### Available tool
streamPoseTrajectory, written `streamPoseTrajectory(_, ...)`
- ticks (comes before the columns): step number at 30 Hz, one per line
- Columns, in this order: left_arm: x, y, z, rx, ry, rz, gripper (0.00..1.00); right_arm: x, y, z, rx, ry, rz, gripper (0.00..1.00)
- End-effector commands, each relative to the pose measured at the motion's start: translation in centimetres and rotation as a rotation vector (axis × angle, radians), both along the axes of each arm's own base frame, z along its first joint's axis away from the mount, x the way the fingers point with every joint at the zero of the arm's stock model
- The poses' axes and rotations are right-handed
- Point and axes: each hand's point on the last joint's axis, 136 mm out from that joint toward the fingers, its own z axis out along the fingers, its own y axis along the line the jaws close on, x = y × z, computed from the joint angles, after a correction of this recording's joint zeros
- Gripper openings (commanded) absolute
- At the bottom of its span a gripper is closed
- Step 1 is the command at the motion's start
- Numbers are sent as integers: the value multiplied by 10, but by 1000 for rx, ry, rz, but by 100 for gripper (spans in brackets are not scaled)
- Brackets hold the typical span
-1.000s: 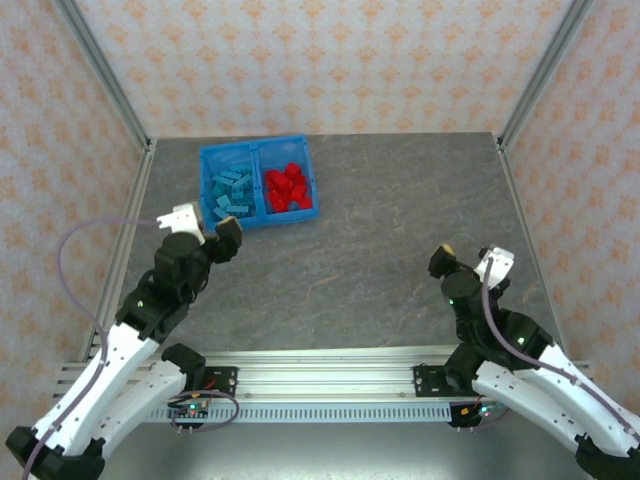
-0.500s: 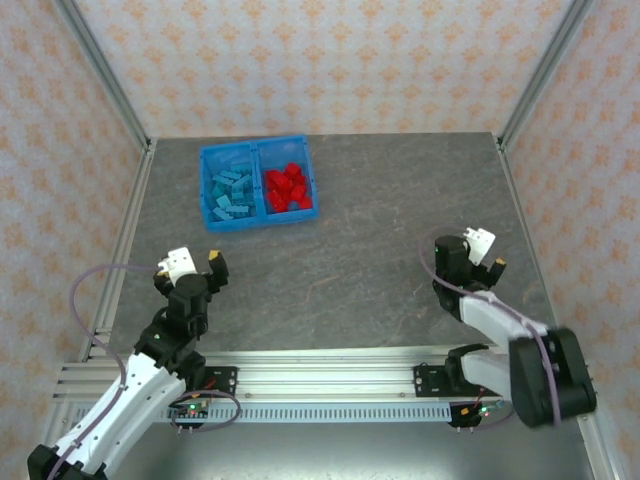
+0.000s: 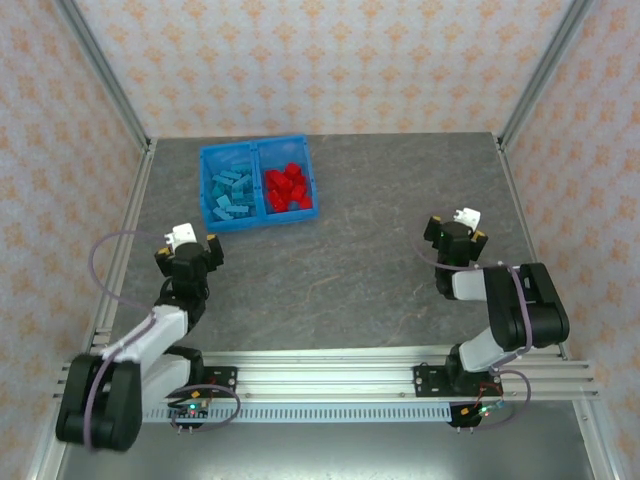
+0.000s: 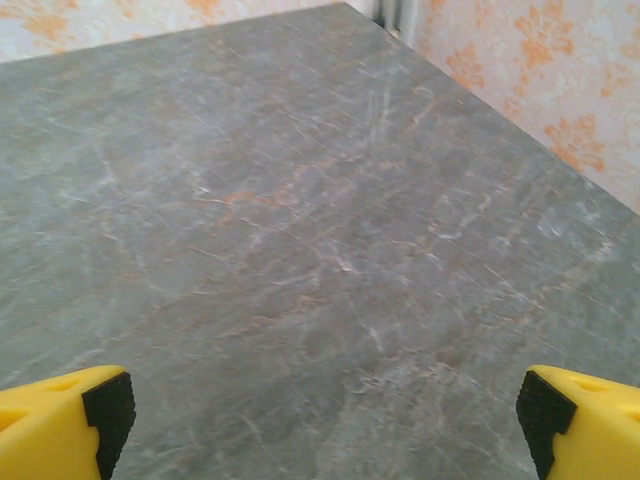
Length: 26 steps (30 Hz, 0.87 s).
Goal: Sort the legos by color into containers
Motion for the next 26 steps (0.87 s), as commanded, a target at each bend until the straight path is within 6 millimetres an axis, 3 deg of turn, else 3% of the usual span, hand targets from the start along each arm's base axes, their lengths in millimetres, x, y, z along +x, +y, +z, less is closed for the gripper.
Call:
streamPoseTrajectory(1, 46, -11, 29, -10, -137, -118, 100, 5, -1, 10, -1, -39, 2, 99)
streamPoseTrajectory(2, 55, -14, 28, -18, -159, -140, 100, 6, -2, 9, 16, -30, 14, 99)
streamPoseTrajectory(5, 82, -28, 0, -24, -137, -242, 100, 5, -2, 8, 19, -27, 17, 99)
streamPoseTrajectory(7, 80, -36, -10, -39, -20, -280, 100, 6, -2, 8, 20, -28, 19, 99)
streamPoseTrajectory(8, 84, -38, -4, -25, -92, -289, 100, 6, -2, 8, 22, -28, 20, 99)
streamPoseTrajectory(26, 84, -38, -6, -5, -37, -270, 100, 5, -2, 9, 20, -31, 20, 99)
